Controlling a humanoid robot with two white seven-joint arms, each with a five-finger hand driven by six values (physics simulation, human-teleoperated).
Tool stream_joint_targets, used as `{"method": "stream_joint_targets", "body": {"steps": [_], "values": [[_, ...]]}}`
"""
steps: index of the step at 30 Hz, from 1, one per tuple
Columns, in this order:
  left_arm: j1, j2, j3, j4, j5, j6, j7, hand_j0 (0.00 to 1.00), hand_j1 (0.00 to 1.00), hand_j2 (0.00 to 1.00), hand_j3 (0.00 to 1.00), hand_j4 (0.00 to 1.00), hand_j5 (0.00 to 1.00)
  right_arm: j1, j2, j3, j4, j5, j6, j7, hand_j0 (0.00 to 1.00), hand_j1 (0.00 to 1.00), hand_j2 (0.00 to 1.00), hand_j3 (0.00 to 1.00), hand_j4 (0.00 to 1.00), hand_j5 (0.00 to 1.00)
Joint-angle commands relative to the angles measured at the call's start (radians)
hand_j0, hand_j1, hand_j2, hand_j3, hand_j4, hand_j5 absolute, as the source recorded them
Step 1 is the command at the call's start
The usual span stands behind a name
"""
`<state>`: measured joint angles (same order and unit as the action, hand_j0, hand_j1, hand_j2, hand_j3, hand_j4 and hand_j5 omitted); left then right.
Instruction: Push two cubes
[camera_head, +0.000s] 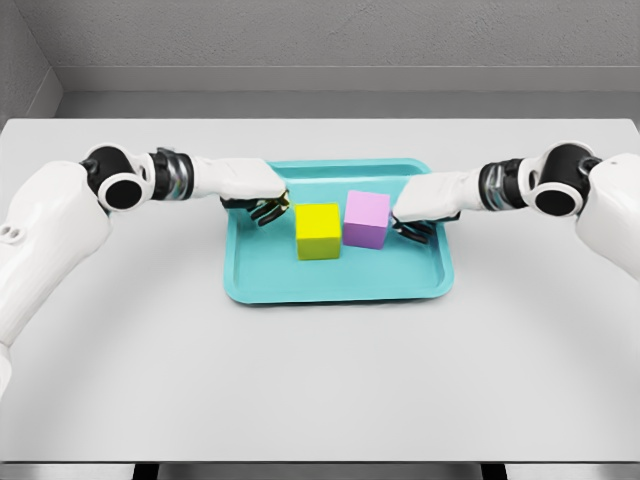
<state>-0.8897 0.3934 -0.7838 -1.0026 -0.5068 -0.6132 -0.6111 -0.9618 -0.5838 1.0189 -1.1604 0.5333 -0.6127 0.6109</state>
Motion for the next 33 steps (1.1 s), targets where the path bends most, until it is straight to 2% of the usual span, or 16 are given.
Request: {"method": "stream_joint_targets", "body": {"steps": [1, 3, 7, 9, 12, 14, 17, 19, 24, 33], "values": [[0.000, 0.009, 0.067, 0.070, 0.004, 0.002, 0.000, 0.00, 0.00, 0.00, 0.00, 0.00, 0.00, 0.000, -0.002, -0.013, 0.064, 0.002, 0.002, 0.000, 0.03, 0.03, 0.03, 0.03, 0.03, 0.03], [-0.002, 0.025, 0.110, 0.131, 0.005, 0.002, 0.000, 0.00, 0.00, 0.00, 0.00, 0.00, 0.00, -0.003, -0.014, -0.039, 0.080, 0.001, 0.002, 0.000, 0.03, 0.03, 0.03, 0.03, 0.03, 0.03], [0.000, 0.039, 0.113, 0.128, 0.014, 0.002, 0.000, 0.00, 0.00, 0.00, 0.00, 0.00, 0.00, -0.054, -0.001, -0.063, 0.156, -0.001, 0.002, 0.000, 0.04, 0.04, 0.04, 0.04, 0.04, 0.04], [0.000, 0.039, 0.112, 0.127, 0.016, 0.002, 0.000, 0.00, 0.00, 0.00, 0.00, 0.00, 0.00, -0.100, 0.048, -0.065, 0.237, 0.001, 0.002, 0.000, 0.04, 0.04, 0.04, 0.04, 0.04, 0.04], [0.002, 0.076, 0.109, 0.117, 0.119, 0.002, 0.000, 0.00, 0.00, 0.00, 0.00, 0.00, 0.00, -0.121, 0.090, -0.063, 0.252, 0.002, 0.002, 0.000, 0.04, 0.04, 0.04, 0.04, 0.04, 0.04], [0.006, 0.146, 0.104, 0.085, 0.215, 0.002, 0.000, 0.00, 0.00, 0.00, 0.00, 0.00, 0.00, -0.146, 0.131, -0.063, 0.303, 0.043, 0.002, 0.000, 0.04, 0.04, 0.04, 0.04, 0.04, 0.04], [0.014, 0.159, 0.103, 0.070, 0.255, 0.002, 0.000, 0.00, 0.00, 0.00, 0.00, 0.00, 0.00, -0.164, 0.148, -0.063, 0.312, 0.054, 0.002, 0.000, 0.04, 0.04, 0.04, 0.04, 0.04, 0.04], [0.037, 0.223, 0.103, 0.027, 0.326, 0.002, 0.000, 0.00, 0.00, 0.00, 0.00, 0.00, 0.00, -0.169, 0.160, -0.056, 0.314, 0.062, 0.002, 0.000, 0.04, 0.04, 0.04, 0.04, 0.04, 0.04], [0.046, 0.228, 0.104, 0.024, 0.330, 0.002, 0.000, 0.00, 0.00, 0.00, 0.00, 0.00, 0.00, -0.172, 0.200, -0.051, 0.329, 0.137, 0.002, 0.000, 0.04, 0.04, 0.04, 0.04, 0.04, 0.04], [0.048, 0.226, 0.106, 0.027, 0.330, 0.002, 0.000, 0.00, 0.00, 0.00, 0.00, 0.00, 0.00, -0.170, 0.228, -0.011, 0.329, 0.148, 0.002, 0.000, 0.04, 0.04, 0.04, 0.04, 0.04, 0.04]]}}
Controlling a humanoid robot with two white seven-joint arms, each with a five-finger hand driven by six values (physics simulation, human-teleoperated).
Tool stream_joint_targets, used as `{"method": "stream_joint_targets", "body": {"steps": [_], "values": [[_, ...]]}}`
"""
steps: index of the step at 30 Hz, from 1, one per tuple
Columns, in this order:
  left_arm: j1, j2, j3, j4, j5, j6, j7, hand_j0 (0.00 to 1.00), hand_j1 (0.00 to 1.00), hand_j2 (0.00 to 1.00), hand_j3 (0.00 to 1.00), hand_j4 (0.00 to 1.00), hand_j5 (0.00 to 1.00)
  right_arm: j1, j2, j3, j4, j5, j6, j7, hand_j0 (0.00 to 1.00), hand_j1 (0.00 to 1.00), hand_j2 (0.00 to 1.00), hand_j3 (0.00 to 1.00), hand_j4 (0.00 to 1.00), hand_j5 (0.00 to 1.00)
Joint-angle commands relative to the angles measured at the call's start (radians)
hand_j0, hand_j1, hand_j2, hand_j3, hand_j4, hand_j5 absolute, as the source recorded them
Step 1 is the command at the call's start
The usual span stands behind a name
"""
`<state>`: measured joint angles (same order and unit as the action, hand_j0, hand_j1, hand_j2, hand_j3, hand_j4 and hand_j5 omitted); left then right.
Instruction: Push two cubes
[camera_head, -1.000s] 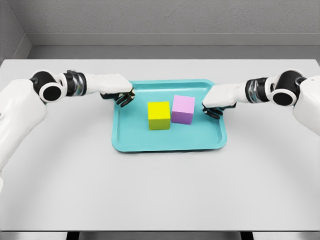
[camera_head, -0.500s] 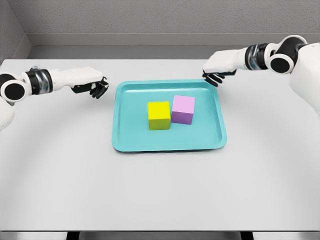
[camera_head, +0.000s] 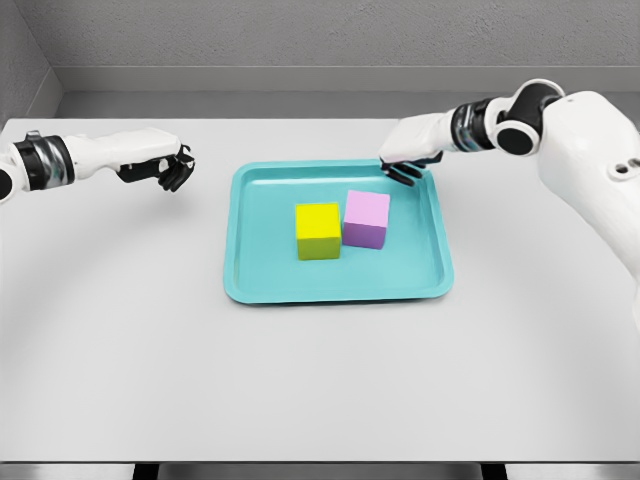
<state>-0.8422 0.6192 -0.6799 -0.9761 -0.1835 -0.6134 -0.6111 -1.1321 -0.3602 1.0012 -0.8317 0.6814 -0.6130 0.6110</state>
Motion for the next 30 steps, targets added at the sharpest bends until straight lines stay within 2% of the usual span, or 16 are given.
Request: {"method": "stream_joint_targets", "body": {"steps": [1, 11, 30], "values": [[0.000, 0.001, 0.002, 0.002, 0.007, 0.002, 0.000, 0.00, 0.00, 0.00, 0.00, 0.00, 0.00, 0.000, 0.006, 0.019, 0.000, 0.000, 0.002, 0.000, 0.03, 0.03, 0.03, 0.03, 0.03, 0.03], [0.002, 0.002, 0.000, -0.004, 0.007, 0.002, 0.000, 0.00, 0.00, 0.00, 0.00, 0.00, 0.00, 0.000, 0.041, 0.057, -0.004, -0.002, 0.002, 0.000, 0.02, 0.02, 0.02, 0.02, 0.02, 0.02], [0.003, -0.001, -0.003, -0.006, 0.007, 0.002, 0.000, 0.00, 0.00, 0.00, 0.00, 0.00, 0.00, -0.009, 0.041, 0.070, -0.040, 0.001, 0.002, 0.000, 0.00, 0.00, 0.00, 0.00, 0.00, 0.00]]}}
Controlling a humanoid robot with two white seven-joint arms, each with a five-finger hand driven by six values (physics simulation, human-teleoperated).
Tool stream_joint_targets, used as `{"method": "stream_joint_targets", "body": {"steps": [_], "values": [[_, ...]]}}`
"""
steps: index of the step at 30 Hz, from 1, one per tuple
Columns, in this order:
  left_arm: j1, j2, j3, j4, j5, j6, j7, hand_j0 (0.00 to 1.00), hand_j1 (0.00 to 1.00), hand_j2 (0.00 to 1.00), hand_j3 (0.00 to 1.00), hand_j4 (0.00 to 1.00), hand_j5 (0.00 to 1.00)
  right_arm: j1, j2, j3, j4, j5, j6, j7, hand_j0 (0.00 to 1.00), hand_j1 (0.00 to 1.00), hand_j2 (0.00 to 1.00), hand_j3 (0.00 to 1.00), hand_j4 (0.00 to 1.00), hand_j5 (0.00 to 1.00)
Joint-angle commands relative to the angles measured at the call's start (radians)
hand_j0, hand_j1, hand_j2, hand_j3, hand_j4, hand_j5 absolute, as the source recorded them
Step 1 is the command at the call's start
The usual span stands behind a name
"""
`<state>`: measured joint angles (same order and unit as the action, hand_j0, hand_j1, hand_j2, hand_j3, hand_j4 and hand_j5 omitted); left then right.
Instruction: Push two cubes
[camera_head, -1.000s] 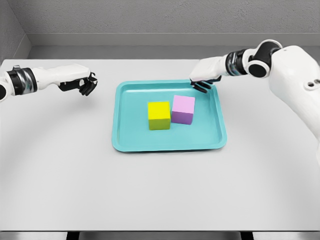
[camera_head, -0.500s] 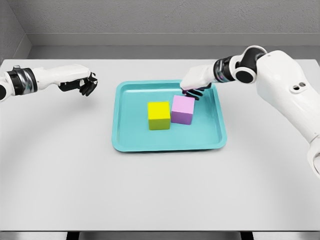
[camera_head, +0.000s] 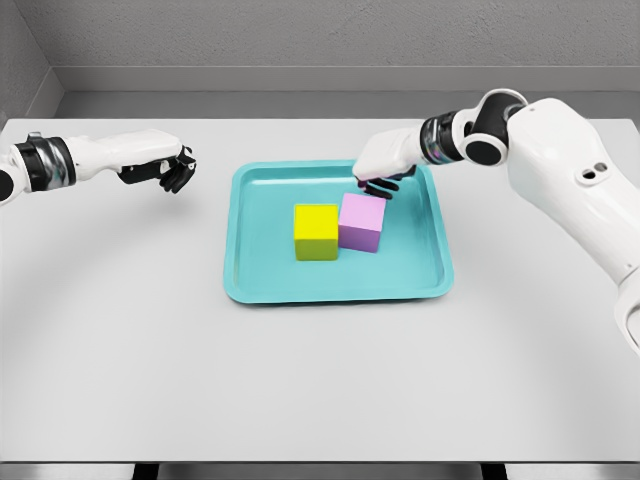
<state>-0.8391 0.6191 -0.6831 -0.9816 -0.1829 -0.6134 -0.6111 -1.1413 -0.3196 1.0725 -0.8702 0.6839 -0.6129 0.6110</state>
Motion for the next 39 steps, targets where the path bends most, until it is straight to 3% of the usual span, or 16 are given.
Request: {"method": "stream_joint_targets", "body": {"steps": [1, 30, 31, 33, 34, 39], "values": [[0.000, 0.001, 0.002, 0.000, 0.007, 0.003, 0.000, 0.00, 0.00, 0.00, 0.00, 0.00, 0.00, 0.000, 0.001, -0.002, -0.001, -0.001, 0.002, 0.000, 0.00, 0.00, 0.00, 0.00, 0.00, 0.00], [0.008, -0.001, -0.009, -0.003, 0.005, 0.003, 0.000, 0.00, 0.00, 0.00, 0.00, 0.00, 0.00, -0.012, 0.005, 0.080, -0.093, 0.000, 0.002, 0.000, 0.00, 0.00, 0.00, 0.00, 0.00, 0.00], [0.008, -0.001, -0.036, -0.038, 0.007, 0.003, 0.000, 0.00, 0.00, 0.00, 0.00, 0.00, 0.00, -0.011, 0.002, 0.087, -0.104, -0.001, 0.002, 0.000, 0.00, 0.00, 0.00, 0.00, 0.00, 0.00], [0.008, 0.021, -0.145, -0.201, 0.007, 0.003, 0.000, 0.00, 0.00, 0.00, 0.00, 0.00, 0.00, -0.011, -0.004, 0.089, -0.112, -0.001, 0.002, 0.000, 0.00, 0.00, 0.00, 0.00, 0.00, 0.00], [0.009, 0.024, -0.168, -0.242, 0.007, 0.003, 0.000, 0.00, 0.00, 0.00, 0.00, 0.00, 0.00, -0.011, -0.004, 0.090, -0.113, -0.001, 0.002, 0.000, 0.00, 0.00, 0.00, 0.00, 0.00, 0.00], [0.008, 0.024, -0.171, -0.246, 0.005, 0.003, 0.000, 0.00, 0.00, 0.00, 0.00, 0.00, 0.00, -0.005, -0.018, 0.090, -0.133, -0.003, 0.002, 0.000, 0.00, 0.00, 0.00, 0.00, 0.00, 0.00]]}}
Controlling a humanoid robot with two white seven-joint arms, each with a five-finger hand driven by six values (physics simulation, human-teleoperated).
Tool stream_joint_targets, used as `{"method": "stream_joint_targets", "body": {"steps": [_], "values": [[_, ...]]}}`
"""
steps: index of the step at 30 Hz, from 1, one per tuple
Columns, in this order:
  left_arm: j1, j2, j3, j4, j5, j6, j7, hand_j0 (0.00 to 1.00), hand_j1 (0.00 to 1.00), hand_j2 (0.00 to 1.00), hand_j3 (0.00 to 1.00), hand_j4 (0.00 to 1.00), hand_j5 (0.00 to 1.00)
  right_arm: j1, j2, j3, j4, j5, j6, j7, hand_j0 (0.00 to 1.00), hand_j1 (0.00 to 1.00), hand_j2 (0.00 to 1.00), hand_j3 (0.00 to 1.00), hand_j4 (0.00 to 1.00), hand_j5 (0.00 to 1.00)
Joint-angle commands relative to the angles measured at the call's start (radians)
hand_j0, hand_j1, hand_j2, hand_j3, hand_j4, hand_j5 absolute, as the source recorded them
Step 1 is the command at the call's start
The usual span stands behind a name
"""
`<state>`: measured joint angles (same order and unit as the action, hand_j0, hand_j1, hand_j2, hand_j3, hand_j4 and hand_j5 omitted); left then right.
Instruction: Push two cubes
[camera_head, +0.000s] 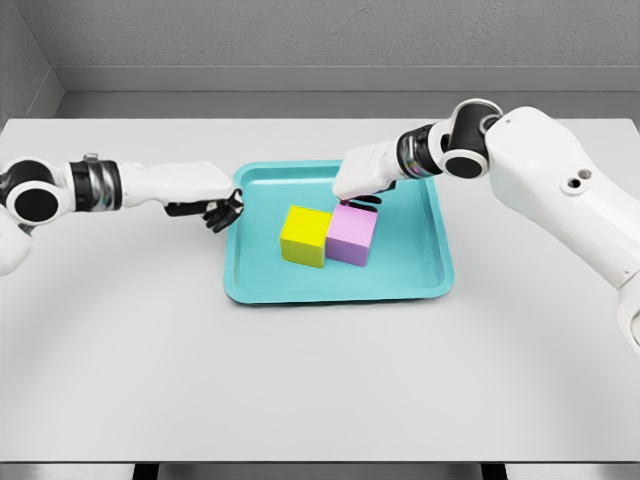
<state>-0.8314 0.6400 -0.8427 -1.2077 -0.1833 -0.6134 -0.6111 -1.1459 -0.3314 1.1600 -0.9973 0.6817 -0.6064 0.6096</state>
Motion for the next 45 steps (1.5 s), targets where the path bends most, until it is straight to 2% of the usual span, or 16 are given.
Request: {"method": "stream_joint_targets", "body": {"steps": [1, 4, 7, 9, 16, 19, 25, 30, 31, 32, 33, 36, 40, 42, 43, 45], "values": [[0.000, 0.003, -0.013, -0.019, 0.005, 0.003, 0.000, 0.00, 0.00, 0.00, 0.00, 0.00, 0.00, 0.000, -0.006, 0.003, -0.006, -0.001, -0.004, 0.001, 0.00, 0.00, 0.00, 0.00, 0.00, 0.00], [-0.002, 0.004, -0.044, -0.049, 0.002, 0.003, 0.000, 0.00, 0.00, 0.00, 0.00, 0.00, 0.00, 0.002, -0.006, 0.006, -0.007, -0.001, -0.004, 0.001, 0.00, 0.00, 0.00, 0.00, 0.00, 0.00], [-0.003, 0.046, -0.084, -0.122, -0.002, 0.003, 0.000, 0.00, 0.00, 0.00, 0.00, 0.00, 0.00, 0.002, -0.006, 0.018, -0.015, -0.002, -0.004, 0.001, 0.00, 0.00, 0.00, 0.00, 0.00, 0.00], [-0.003, 0.046, -0.085, -0.124, -0.002, 0.003, 0.000, 0.00, 0.00, 0.00, 0.00, 0.00, 0.00, 0.003, -0.006, 0.021, -0.041, -0.002, -0.004, 0.001, 0.00, 0.00, 0.00, 0.00, 0.00, 0.00], [-0.005, 0.041, -0.111, -0.124, -0.005, 0.003, 0.000, 0.00, 0.00, 0.00, 0.00, 0.00, 0.00, 0.011, -0.021, 0.033, -0.060, -0.004, -0.004, 0.001, 0.00, 0.00, 0.00, 0.00, 0.00, 0.00], [-0.008, 0.015, -0.134, -0.124, -0.054, 0.003, 0.000, 0.00, 0.00, 0.00, 0.00, 0.00, 0.00, 0.009, -0.040, -0.005, -0.054, -0.005, -0.004, 0.001, 0.00, 0.00, 0.00, 0.00, 0.00, 0.00], [-0.009, 0.015, -0.138, -0.124, -0.056, 0.003, 0.000, 0.00, 0.00, 0.00, 0.00, 0.00, 0.00, 0.003, -0.034, -0.077, -0.015, -0.005, -0.004, 0.001, 0.00, 0.00, 0.00, 0.00, 0.00, 0.00], [-0.012, 0.012, -0.145, -0.138, -0.071, 0.003, 0.000, 0.00, 0.00, 0.00, 0.00, 0.00, 0.00, 0.003, -0.014, -0.082, -0.003, -0.007, -0.004, 0.001, 0.00, 0.00, 0.00, 0.00, 0.00, 0.00], [-0.014, 0.010, -0.153, -0.138, -0.081, 0.003, 0.000, 0.00, 0.00, 0.00, 0.00, 0.00, 0.00, 0.002, -0.015, -0.097, -0.001, -0.011, -0.004, 0.001, 0.00, 0.00, 0.00, 0.00, 0.00, 0.00], [-0.014, -0.002, -0.153, -0.138, -0.088, 0.003, 0.000, 0.00, 0.00, 0.00, 0.00, 0.00, 0.00, 0.005, -0.018, -0.169, 0.012, -0.011, -0.004, 0.001, 0.00, 0.00, 0.00, 0.00, 0.00, 0.00], [-0.015, -0.002, -0.156, -0.139, -0.091, 0.003, 0.000, 0.00, 0.00, 0.00, 0.00, 0.00, 0.00, 0.006, -0.027, -0.220, 0.020, -0.013, -0.004, 0.001, 0.00, 0.00, 0.00, 0.00, 0.00, 0.00], [-0.021, -0.034, -0.157, -0.131, -0.096, 0.003, 0.000, 0.00, 0.00, 0.00, 0.00, 0.00, 0.00, 0.009, -0.058, -0.264, 0.031, -0.014, -0.004, 0.001, 0.00, 0.00, 0.00, 0.00, 0.00, 0.00], [-0.025, -0.039, -0.156, -0.130, -0.101, 0.003, 0.000, 0.00, 0.00, 0.00, 0.00, 0.00, 0.00, 0.049, -0.150, -0.378, 0.029, -0.030, -0.004, 0.001, 0.01, 0.01, 0.01, 0.01, 0.01, 0.01], [-0.026, -0.046, -0.156, -0.130, -0.100, 0.003, 0.000, 0.00, 0.00, 0.00, 0.00, 0.00, 0.00, 0.100, -0.231, -0.462, 0.031, -0.168, -0.004, 0.001, 0.04, 0.04, 0.04, 0.04, 0.04, 0.04], [-0.028, -0.054, -0.156, -0.130, -0.101, 0.003, 0.000, 0.00, 0.00, 0.00, 0.00, 0.00, 0.00, 0.109, -0.265, -0.464, 0.031, -0.218, -0.004, 0.001, 0.12, 0.12, 0.12, 0.12, 0.12, 0.12], [-0.029, -0.057, -0.156, -0.130, -0.101, 0.003, 0.000, 0.00, 0.00, 0.00, 0.00, 0.00, 0.00, 0.129, -0.290, -0.470, 0.031, -0.246, -0.004, 0.001, 0.19, 0.19, 0.19, 0.19, 0.19, 0.19]]}}
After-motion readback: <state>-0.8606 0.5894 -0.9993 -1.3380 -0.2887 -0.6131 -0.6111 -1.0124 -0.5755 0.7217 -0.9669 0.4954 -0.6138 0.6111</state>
